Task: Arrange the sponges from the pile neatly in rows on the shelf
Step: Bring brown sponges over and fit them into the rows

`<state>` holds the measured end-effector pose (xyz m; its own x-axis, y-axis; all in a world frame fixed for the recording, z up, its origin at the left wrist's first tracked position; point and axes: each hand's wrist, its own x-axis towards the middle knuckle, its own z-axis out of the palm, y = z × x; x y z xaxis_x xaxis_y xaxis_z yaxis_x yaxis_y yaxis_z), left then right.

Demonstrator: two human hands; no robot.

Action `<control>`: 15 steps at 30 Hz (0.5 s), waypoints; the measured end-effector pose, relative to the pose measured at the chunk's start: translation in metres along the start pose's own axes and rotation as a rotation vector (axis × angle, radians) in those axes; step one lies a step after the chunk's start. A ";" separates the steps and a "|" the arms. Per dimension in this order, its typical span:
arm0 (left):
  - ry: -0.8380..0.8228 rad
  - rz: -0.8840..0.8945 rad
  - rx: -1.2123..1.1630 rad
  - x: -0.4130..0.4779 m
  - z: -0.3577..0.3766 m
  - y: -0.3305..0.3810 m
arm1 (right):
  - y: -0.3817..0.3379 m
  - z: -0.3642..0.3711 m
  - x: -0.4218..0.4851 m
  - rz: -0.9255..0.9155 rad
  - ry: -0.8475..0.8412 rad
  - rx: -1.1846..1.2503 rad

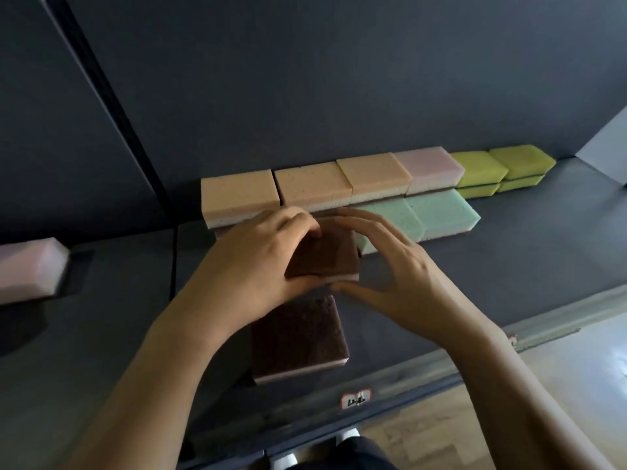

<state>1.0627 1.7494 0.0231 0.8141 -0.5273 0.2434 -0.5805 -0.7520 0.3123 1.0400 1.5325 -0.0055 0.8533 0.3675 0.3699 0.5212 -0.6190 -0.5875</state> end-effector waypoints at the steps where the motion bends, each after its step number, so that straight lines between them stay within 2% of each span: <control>1: 0.002 -0.012 0.012 0.001 0.001 -0.002 | 0.002 -0.003 0.000 0.023 0.020 -0.006; 6: -0.013 -0.073 0.066 0.009 0.004 -0.007 | 0.026 -0.015 0.002 0.155 0.129 -0.124; 10: -0.056 -0.113 0.088 0.015 0.012 -0.001 | 0.050 -0.015 0.005 0.184 0.074 -0.312; 15: -0.109 -0.144 0.115 0.021 0.022 0.005 | 0.070 -0.011 0.007 0.168 0.016 -0.355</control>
<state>1.0778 1.7257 0.0094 0.8892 -0.4461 0.1016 -0.4573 -0.8596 0.2279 1.0823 1.4844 -0.0364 0.9247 0.2316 0.3021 0.3349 -0.8722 -0.3565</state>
